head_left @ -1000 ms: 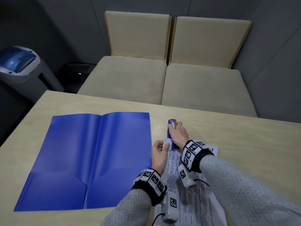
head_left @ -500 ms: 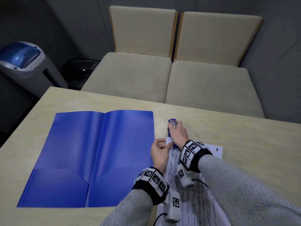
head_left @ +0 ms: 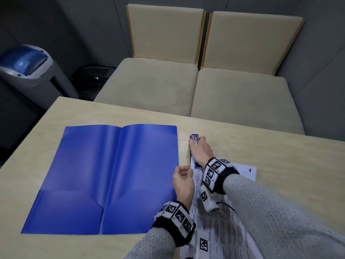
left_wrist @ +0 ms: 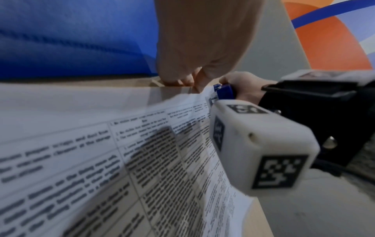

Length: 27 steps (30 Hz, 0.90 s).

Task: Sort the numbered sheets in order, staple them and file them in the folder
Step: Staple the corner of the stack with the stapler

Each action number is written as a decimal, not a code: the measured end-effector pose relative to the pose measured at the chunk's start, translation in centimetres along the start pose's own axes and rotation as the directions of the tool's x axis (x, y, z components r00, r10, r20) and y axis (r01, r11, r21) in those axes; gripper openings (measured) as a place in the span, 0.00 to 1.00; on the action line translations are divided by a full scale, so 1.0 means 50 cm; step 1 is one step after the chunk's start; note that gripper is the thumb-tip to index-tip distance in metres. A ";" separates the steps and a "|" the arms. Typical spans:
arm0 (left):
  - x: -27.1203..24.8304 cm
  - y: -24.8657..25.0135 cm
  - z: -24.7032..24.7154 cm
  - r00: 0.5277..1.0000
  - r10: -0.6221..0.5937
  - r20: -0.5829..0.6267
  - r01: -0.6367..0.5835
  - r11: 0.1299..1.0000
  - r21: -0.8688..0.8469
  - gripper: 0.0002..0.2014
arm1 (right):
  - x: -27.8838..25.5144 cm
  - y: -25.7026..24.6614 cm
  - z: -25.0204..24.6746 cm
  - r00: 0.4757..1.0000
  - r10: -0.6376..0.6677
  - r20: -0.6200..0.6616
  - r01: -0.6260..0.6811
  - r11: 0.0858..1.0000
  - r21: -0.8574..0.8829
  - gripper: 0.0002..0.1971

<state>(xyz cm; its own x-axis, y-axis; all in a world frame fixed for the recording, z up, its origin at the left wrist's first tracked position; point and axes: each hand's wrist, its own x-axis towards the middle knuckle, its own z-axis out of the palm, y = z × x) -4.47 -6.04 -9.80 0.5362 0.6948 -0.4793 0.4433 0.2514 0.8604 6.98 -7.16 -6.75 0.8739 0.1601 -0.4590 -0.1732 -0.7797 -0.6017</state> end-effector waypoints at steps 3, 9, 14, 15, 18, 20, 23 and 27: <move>-0.002 0.003 0.001 1.000 0.004 -0.006 -0.004 1.000 0.004 0.08 | 0.000 -0.006 0.011 1.000 0.019 0.000 -0.019 1.000 -0.006 0.21; -0.003 0.002 0.000 1.000 0.018 0.008 -0.018 1.000 0.009 0.07 | 0.010 -0.011 0.020 1.000 0.024 -0.020 -0.025 0.999 -0.031 0.22; -0.002 0.001 0.000 1.000 0.022 0.000 -0.022 1.000 0.022 0.06 | 0.008 -0.011 0.024 1.000 -0.003 -0.025 0.002 0.998 -0.061 0.24; 0.000 0.001 0.000 1.000 0.025 0.005 -0.025 0.999 0.025 0.06 | 0.007 -0.011 0.024 1.000 -0.009 -0.029 0.007 0.998 -0.065 0.24; 0.002 0.004 -0.007 0.995 0.084 0.047 -0.089 0.989 0.119 0.05 | 0.005 -0.008 0.023 0.999 -0.026 -0.046 0.023 0.998 -0.066 0.24; 0.003 0.013 -0.019 0.982 0.136 0.130 -0.155 0.977 0.149 0.07 | 0.005 -0.005 0.019 0.998 -0.034 -0.057 0.031 0.998 -0.054 0.23; 0.008 0.030 -0.038 0.925 0.067 0.375 -0.129 0.981 0.142 0.24 | 0.004 -0.002 0.011 0.996 -0.045 -0.072 0.043 0.999 -0.027 0.22; 0.022 0.051 -0.050 0.860 -0.031 0.510 0.007 0.999 0.049 0.28 | -0.007 -0.006 0.006 0.992 -0.077 -0.098 0.074 0.997 -0.036 0.21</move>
<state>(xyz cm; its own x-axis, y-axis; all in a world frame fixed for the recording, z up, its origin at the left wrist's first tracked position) -4.51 -2.94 -7.69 0.8134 0.2460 -0.5271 0.4818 0.2229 0.8475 6.57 -6.80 -6.60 0.9250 0.1594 -0.3450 -0.0920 -0.7869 -0.6102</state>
